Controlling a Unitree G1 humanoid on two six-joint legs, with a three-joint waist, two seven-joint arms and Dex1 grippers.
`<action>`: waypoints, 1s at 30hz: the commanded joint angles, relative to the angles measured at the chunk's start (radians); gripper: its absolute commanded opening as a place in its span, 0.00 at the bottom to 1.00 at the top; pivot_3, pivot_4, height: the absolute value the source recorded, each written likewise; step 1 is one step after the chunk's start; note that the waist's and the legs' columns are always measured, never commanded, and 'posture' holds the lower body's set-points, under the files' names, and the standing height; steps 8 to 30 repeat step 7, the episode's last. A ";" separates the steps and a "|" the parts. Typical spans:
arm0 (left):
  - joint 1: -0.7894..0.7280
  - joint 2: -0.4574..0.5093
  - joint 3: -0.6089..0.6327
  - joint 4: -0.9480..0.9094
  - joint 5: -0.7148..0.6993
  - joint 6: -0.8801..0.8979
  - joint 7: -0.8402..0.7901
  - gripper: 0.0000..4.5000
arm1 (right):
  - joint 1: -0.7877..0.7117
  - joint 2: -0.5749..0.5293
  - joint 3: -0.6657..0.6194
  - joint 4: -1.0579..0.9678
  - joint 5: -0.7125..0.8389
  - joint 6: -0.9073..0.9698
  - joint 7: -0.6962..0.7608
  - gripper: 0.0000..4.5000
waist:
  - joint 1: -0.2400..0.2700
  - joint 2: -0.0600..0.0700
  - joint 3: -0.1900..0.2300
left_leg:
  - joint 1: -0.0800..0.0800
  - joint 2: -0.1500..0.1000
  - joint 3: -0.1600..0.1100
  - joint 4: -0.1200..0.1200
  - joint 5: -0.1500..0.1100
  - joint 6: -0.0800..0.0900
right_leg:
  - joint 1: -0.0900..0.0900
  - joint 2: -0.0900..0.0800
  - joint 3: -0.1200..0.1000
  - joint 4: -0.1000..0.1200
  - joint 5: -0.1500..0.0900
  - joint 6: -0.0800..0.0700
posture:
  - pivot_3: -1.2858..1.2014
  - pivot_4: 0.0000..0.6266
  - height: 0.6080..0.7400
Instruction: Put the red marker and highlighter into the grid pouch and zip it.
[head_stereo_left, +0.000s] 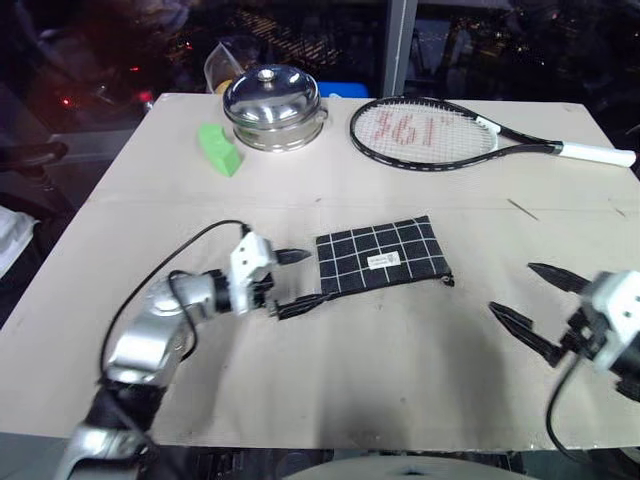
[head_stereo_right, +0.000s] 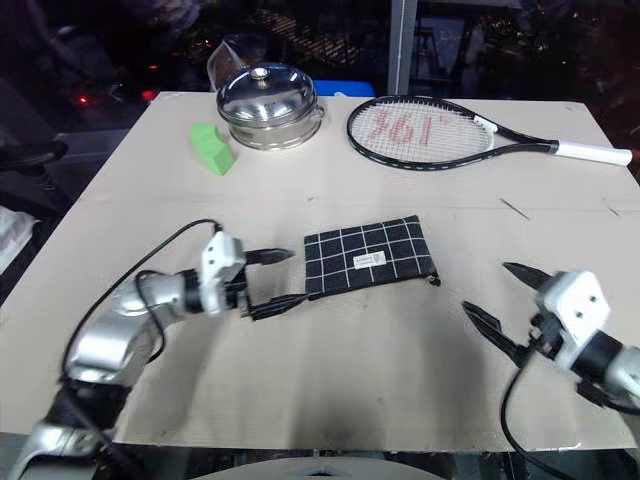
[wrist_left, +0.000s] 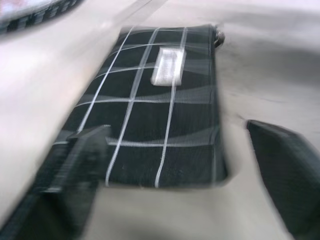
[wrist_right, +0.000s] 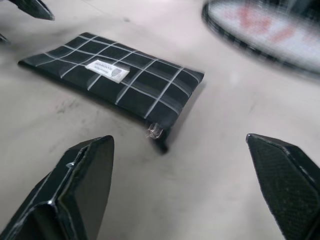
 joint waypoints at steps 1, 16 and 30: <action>0.135 0.046 0.144 -0.123 -0.087 0.059 -0.001 1.00 | 0.090 -0.004 -0.136 0.080 0.039 -0.142 0.131 0.97 | 0.006 0.000 0.000 | 0.001 0.000 0.000 0.000 0.000 0.000 | 0.001 0.000 0.000 0.000 0.000 0.000 | 0.52 0.24 1.00; 0.300 0.064 0.243 -0.188 -0.105 0.053 -0.009 1.00 | 0.165 -0.022 -0.224 0.186 0.053 -0.244 0.207 0.97 | 0.018 0.001 0.001 | 0.007 -0.001 0.000 -0.003 -0.003 -0.004 | 0.007 -0.004 -0.001 -0.005 -0.002 -0.004 | 0.52 0.24 1.00; 0.300 0.064 0.243 -0.188 -0.105 0.053 -0.009 1.00 | 0.165 -0.022 -0.224 0.186 0.053 -0.244 0.207 0.97 | 0.018 0.001 0.001 | 0.007 -0.001 0.000 -0.003 -0.003 -0.004 | 0.007 -0.004 -0.001 -0.005 -0.002 -0.004 | 0.52 0.24 1.00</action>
